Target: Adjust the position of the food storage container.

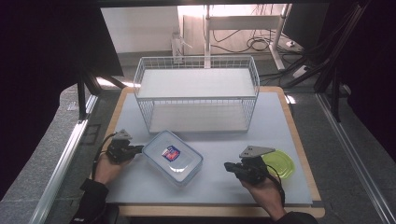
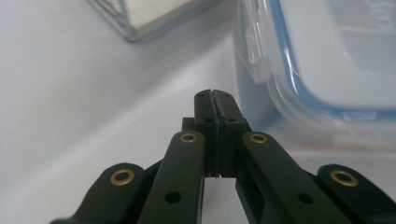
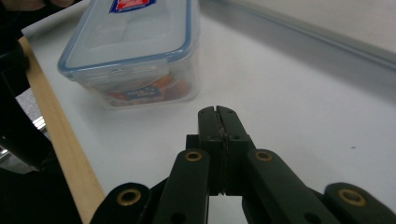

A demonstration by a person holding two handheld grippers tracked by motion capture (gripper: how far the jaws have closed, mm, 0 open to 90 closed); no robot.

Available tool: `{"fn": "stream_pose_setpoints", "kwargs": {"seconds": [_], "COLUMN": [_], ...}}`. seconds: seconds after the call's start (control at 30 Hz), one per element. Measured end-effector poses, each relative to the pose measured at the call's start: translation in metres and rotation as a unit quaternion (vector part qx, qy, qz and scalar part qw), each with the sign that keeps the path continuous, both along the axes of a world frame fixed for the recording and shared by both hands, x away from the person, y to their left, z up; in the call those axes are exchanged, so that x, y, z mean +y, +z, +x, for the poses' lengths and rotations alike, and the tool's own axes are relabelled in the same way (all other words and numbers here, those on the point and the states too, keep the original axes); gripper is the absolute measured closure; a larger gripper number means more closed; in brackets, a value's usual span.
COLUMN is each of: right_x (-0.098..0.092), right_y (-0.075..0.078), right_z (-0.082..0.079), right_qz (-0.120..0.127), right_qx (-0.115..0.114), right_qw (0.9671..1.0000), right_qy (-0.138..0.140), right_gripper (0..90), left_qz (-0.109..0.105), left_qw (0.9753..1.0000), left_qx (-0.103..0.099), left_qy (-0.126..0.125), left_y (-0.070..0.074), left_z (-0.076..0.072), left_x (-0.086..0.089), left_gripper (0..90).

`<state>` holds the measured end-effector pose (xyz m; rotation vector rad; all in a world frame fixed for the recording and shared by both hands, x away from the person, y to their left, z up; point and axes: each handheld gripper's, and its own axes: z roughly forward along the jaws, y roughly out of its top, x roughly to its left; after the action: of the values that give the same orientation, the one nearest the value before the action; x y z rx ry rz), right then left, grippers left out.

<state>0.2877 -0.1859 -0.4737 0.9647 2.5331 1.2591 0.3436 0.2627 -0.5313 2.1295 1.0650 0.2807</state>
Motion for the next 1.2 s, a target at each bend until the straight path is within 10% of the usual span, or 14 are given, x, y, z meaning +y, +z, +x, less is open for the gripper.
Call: {"fn": "stream_pose_setpoints", "kwargs": {"seconds": [0.57, 1.2], "right_x": [0.018, -0.007], "right_y": [-0.016, -0.020], "right_z": [-0.009, 0.015], "right_qz": [-0.033, -0.068], "right_qx": [0.044, 0.039], "right_qw": [0.9980, 0.9959], "right_qy": [0.033, -0.046], "right_gripper": [90.0, 90.0], "left_qz": [-0.003, 0.008], "left_qw": [0.9988, 0.9962], "left_qx": [0.017, 0.020], "left_qy": [-0.046, -0.085], "left_y": [0.006, 0.013], "left_z": [-0.034, -0.070], "left_x": [-0.040, -0.094], "left_gripper": [90.0, 90.0]}}
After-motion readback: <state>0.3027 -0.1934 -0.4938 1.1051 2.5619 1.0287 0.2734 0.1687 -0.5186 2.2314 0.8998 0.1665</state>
